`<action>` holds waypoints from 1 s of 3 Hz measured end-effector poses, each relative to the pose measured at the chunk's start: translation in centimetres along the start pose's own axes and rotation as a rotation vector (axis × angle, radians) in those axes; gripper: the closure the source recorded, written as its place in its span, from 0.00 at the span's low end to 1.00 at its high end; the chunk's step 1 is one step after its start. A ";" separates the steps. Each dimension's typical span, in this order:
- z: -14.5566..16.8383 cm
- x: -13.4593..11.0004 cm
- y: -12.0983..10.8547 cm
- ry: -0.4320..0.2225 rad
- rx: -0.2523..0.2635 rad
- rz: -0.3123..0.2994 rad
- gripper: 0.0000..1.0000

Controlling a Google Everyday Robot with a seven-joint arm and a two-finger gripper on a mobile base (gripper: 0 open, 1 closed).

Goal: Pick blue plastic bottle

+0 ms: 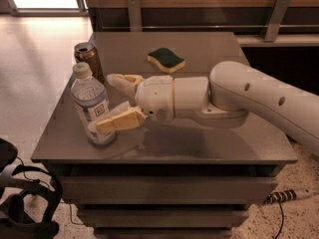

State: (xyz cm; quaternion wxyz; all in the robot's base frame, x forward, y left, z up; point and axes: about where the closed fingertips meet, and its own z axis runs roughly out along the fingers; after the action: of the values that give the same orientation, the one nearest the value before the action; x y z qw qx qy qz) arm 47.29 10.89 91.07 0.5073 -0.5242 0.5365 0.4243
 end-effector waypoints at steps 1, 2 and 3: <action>0.1 -0.1 0.1 0.000 -0.002 -0.002 0.55; 0.3 -0.3 0.3 0.001 -0.007 -0.006 0.88; 0.5 -0.5 0.4 0.001 -0.010 -0.009 1.00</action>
Offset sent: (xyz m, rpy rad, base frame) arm -0.0005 0.0007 0.0009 -0.0005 -0.0014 0.0014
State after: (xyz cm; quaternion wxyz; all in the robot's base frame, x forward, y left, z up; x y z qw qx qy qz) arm 46.90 11.46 91.44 0.5062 -0.5293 0.5323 0.4247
